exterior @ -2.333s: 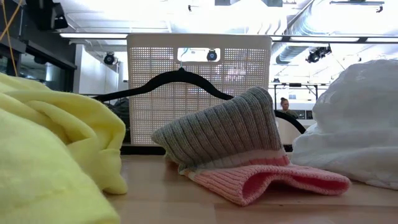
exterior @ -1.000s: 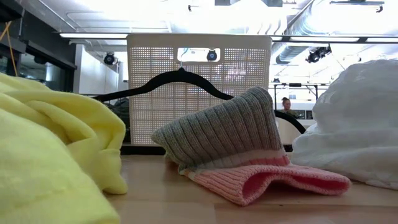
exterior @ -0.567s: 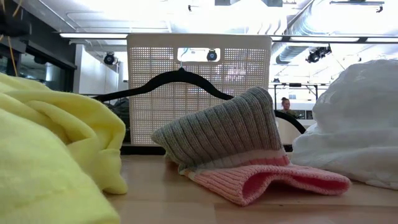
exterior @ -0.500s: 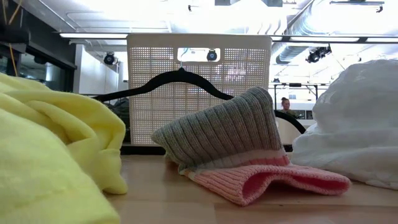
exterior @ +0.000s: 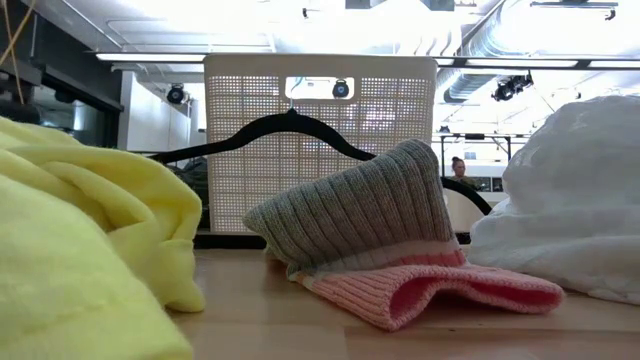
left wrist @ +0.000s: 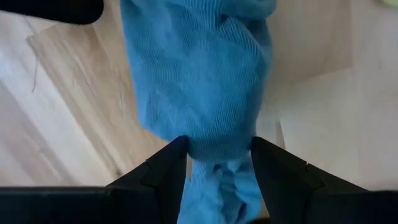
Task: Pick & Place Cloths
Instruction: Put the blue sock into the small white bin
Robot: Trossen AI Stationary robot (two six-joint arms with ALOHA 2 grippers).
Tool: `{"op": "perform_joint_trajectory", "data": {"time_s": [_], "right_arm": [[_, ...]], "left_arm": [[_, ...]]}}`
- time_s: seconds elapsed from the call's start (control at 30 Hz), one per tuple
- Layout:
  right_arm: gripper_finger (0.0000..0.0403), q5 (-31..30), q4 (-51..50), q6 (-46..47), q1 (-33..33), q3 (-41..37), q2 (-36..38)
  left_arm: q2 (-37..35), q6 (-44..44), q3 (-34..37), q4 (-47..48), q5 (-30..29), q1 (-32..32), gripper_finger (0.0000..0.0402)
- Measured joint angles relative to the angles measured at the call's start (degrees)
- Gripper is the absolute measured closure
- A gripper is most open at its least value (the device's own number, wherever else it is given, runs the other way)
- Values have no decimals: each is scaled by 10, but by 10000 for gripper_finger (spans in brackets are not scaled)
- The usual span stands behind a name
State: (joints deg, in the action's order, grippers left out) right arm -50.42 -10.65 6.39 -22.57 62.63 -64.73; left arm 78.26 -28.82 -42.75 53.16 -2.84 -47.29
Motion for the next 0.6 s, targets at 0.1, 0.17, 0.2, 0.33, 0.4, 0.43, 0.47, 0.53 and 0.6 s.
{"op": "perform_joint_trajectory", "data": {"time_s": [0.1, 0.17, 0.2, 0.33, 0.4, 0.43, 0.47, 0.53, 0.6], "right_arm": [[50, 0, 0, 0, 0, 0, 0], [50, 0, 0, 0, 0, 0, 0], [50, 0, 0, 0, 0, 0, 0], [50, 0, 0, 0, 0, 0, 0], [50, 0, 0, 1, 0, 0, 0], [50, 0, 0, 4, 0, 0, 0], [50, 0, 0, 8, 0, 0, 0], [50, 0, 0, 11, 0, 0, 0], [50, 0, 0, 11, 0, 0, 0]], "left_arm": [[0, 0, 18, -35, -10, 0, 227], [0, -2, 30, -52, -15, 0, 227], [0, -4, 35, -61, -17, 0, 229], [0, -15, 52, -91, -16, 0, 261], [0, -15, 53, -96, -14, 0, 297], [0, -15, 53, -98, -10, 0, 319], [-1, -15, 53, -98, -5, 0, 345], [-1, -16, 51, -97, 3, 0, 382], [-1, -20, 46, -95, 5, 0, 385]]}}
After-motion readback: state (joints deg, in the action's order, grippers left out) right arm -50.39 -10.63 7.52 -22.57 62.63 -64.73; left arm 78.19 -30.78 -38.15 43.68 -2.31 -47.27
